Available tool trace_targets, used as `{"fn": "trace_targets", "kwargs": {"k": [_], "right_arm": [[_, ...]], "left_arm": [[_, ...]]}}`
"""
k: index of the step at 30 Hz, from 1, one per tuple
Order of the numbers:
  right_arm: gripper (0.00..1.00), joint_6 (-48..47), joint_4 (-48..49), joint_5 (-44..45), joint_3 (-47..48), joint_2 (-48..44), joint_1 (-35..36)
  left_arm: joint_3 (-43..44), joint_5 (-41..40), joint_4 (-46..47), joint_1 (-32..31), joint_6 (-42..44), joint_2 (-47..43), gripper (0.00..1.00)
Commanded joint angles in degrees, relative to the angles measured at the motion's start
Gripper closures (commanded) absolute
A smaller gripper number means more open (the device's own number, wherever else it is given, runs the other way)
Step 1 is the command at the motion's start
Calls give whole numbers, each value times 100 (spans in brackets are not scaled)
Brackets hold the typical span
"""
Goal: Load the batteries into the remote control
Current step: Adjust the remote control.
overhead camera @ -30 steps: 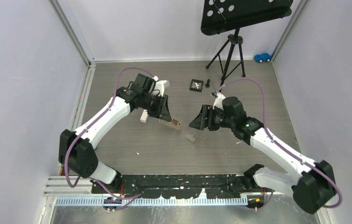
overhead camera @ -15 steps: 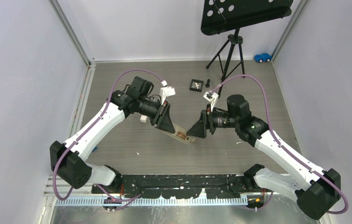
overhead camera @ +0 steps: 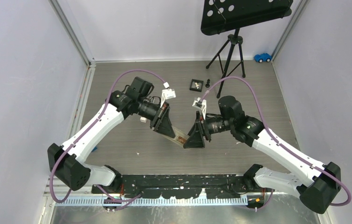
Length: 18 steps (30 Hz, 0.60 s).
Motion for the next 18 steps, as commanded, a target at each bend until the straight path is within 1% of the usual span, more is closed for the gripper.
{"fn": "trace_targets", "kwargs": {"k": [1, 4, 6, 7, 8, 9, 11, 12, 13, 14, 16, 17, 18], "right_arm": [[36, -192, -48, -305, 348, 157, 184], [47, -326, -245, -316, 495, 264, 239], [61, -350, -290, -317, 608, 300, 249], [71, -336, -295, -294, 663, 295, 249], [80, -305, -275, -240, 712, 267, 249], [85, -244, -227, -164, 746, 222, 249], [95, -23, 11, 62, 749, 82, 249], [97, 114, 199, 170, 726, -10, 249], [98, 272, 391, 241, 674, -101, 249], [98, 458, 646, 350, 627, -232, 253], [98, 851, 1149, 634, 516, -422, 249], [98, 1046, 1434, 804, 448, -495, 249], [98, 1321, 1863, 945, 380, -564, 251]], "left_arm": [[221, 467, 212, -37, 138, -240, 100], [234, 531, 705, -38, -283, -313, 100], [235, 557, 1072, -34, -559, -393, 100], [216, 507, 1317, -37, -771, -457, 98], [181, 464, 1554, -34, -960, -522, 89], [149, 401, 1836, -38, -1174, -588, 71], [-6, 169, 2642, -26, -1896, -758, 47], [-116, 75, 3133, -29, -2341, -861, 42], [-259, -40, 3668, -27, -2794, -955, 35], [-394, -225, 4210, -17, -3228, -1049, 30], [-699, -785, 5079, -13, -3960, -1249, 25], [-849, -1065, 5742, -4, -4431, -1380, 22], [-998, -1286, 6184, -7, -4730, -1479, 21]]}}
